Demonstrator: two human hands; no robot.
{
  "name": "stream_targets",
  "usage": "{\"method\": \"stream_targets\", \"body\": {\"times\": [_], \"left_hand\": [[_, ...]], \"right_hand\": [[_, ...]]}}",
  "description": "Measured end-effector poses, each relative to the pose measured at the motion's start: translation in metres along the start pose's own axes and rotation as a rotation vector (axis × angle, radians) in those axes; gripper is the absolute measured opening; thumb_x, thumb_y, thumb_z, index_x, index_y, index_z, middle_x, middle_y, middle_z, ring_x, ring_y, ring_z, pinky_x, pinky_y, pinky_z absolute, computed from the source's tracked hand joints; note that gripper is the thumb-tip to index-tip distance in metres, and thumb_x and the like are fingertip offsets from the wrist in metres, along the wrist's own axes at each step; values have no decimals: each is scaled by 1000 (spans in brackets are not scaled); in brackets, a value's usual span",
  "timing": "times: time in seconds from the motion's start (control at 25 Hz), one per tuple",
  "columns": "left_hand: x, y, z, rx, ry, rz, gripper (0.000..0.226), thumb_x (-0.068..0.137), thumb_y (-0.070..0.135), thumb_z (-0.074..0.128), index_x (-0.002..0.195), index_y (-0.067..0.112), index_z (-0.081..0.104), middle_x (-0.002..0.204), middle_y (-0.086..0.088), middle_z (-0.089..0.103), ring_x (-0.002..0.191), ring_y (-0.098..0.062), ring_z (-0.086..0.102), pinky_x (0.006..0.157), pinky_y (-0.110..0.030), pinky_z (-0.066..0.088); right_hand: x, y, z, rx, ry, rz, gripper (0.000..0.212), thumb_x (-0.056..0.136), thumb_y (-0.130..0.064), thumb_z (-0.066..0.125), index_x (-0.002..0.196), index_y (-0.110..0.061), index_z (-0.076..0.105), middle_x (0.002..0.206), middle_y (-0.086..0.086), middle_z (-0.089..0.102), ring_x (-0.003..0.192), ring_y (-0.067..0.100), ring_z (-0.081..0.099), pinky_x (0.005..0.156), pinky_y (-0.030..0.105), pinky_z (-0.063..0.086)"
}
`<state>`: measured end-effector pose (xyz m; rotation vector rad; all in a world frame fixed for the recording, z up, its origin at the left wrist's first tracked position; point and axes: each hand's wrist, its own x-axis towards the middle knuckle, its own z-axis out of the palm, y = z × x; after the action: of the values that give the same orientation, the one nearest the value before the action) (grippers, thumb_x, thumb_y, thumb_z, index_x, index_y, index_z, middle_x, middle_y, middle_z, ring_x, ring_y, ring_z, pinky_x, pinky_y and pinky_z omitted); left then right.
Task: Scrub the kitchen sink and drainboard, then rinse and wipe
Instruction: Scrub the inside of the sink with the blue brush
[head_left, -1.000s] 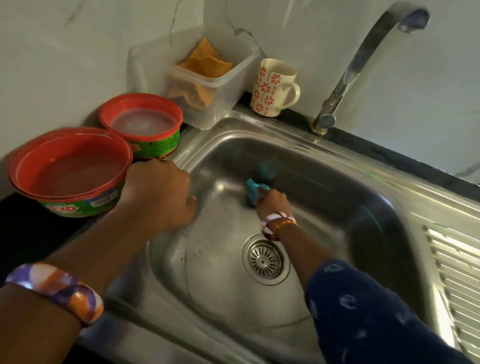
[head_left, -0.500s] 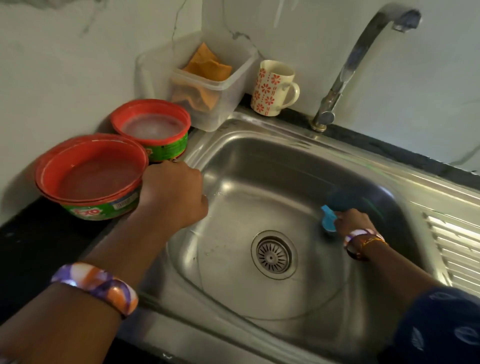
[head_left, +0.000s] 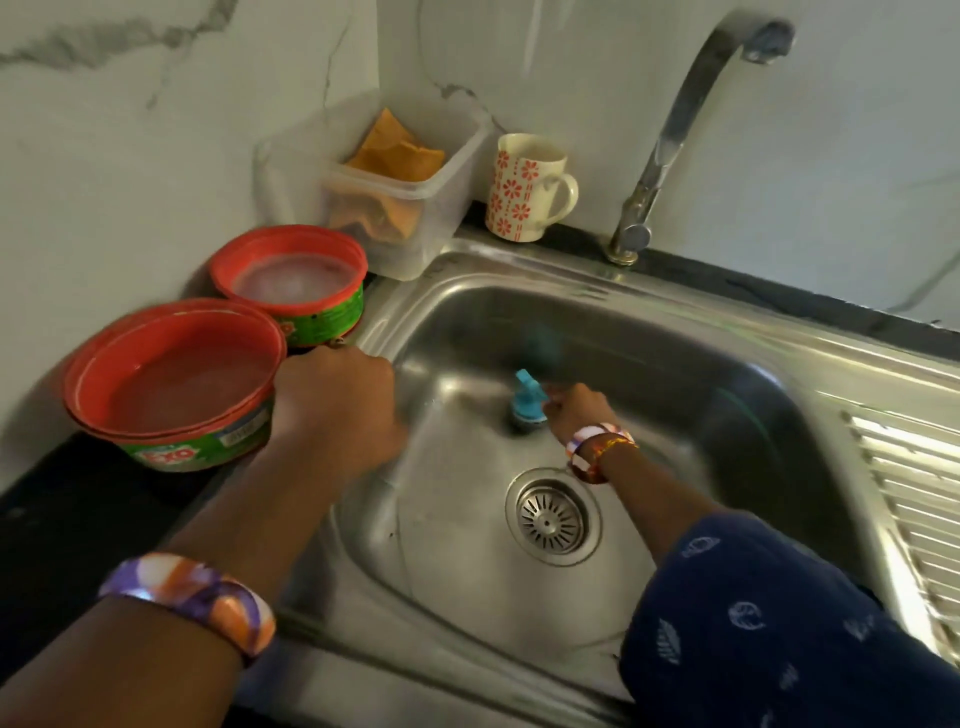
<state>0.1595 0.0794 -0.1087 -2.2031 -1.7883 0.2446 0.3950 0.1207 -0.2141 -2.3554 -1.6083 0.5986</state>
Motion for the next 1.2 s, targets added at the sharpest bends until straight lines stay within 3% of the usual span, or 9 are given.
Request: {"method": "stream_targets", "body": {"times": [0.2, 0.4, 0.52, 0.6, 0.68, 0.84, 0.96, 1.08, 1.2], "left_hand": [[4, 1, 1, -73, 7, 4, 30, 90, 33, 47, 112, 17, 61, 113, -6, 62, 104, -25, 61, 78, -28, 46], [4, 4, 1, -72, 9, -20, 30, 91, 35, 46, 111, 18, 61, 112, -6, 62, 103, -25, 62, 77, -29, 47], [5, 7, 0, -49, -2, -34, 32, 90, 37, 47, 109, 16, 62, 110, -7, 63, 101, -27, 62, 75, -30, 47], [5, 10, 0, -46, -21, -45, 32, 90, 37, 47, 109, 16, 62, 109, -8, 62, 100, -27, 62, 73, -29, 45], [2, 11, -1, -55, -46, -45, 31, 90, 36, 48, 110, 16, 61, 110, -7, 62, 101, -27, 61, 72, -29, 43], [-1, 6, -1, -72, -39, -27, 26, 90, 30, 51, 108, 15, 62, 107, -8, 62, 98, -27, 61, 67, -28, 38], [0, 5, -3, -65, -45, 2, 24, 90, 27, 51, 108, 14, 62, 107, -8, 62, 99, -27, 61, 67, -28, 37], [2, 7, -3, -44, -47, -7, 24, 90, 22, 51, 110, 14, 61, 110, -9, 62, 102, -28, 61, 72, -30, 44], [1, 8, -3, 2, -46, -32, 23, 90, 22, 52, 109, 14, 63, 109, -9, 62, 100, -28, 62, 71, -30, 44]], "right_hand": [[-38, 110, -77, -250, 35, 372, 32, 94, -26, 50, 120, -13, 63, 113, 16, 65, 102, 32, 62, 86, 34, 48], [-6, 44, -25, -263, 73, 154, 31, 94, -21, 48, 120, -9, 60, 121, 17, 62, 112, 33, 60, 89, 36, 48], [8, -20, 16, -119, -17, -107, 36, 95, -18, 45, 128, -9, 55, 129, 15, 57, 117, 33, 55, 97, 36, 44], [8, -31, 20, -35, -80, -170, 36, 96, -18, 46, 129, -8, 56, 129, 16, 58, 119, 33, 53, 98, 34, 42], [0, -4, 7, -23, -63, -118, 35, 95, -17, 48, 128, -11, 58, 126, 16, 61, 119, 33, 55, 94, 33, 43], [-34, 91, -38, -103, 81, 237, 34, 92, -16, 49, 121, -6, 63, 119, 23, 63, 113, 37, 58, 87, 36, 47], [-36, 103, -50, -30, 152, 419, 34, 92, -14, 49, 121, -1, 61, 121, 26, 60, 112, 39, 57, 89, 38, 45], [-3, 53, -29, 113, 138, 361, 35, 91, -14, 54, 121, 2, 61, 123, 24, 60, 115, 37, 56, 86, 34, 44], [19, -24, 13, 190, 30, 138, 34, 92, -17, 54, 121, -3, 62, 126, 18, 60, 119, 33, 54, 88, 32, 44]]}}
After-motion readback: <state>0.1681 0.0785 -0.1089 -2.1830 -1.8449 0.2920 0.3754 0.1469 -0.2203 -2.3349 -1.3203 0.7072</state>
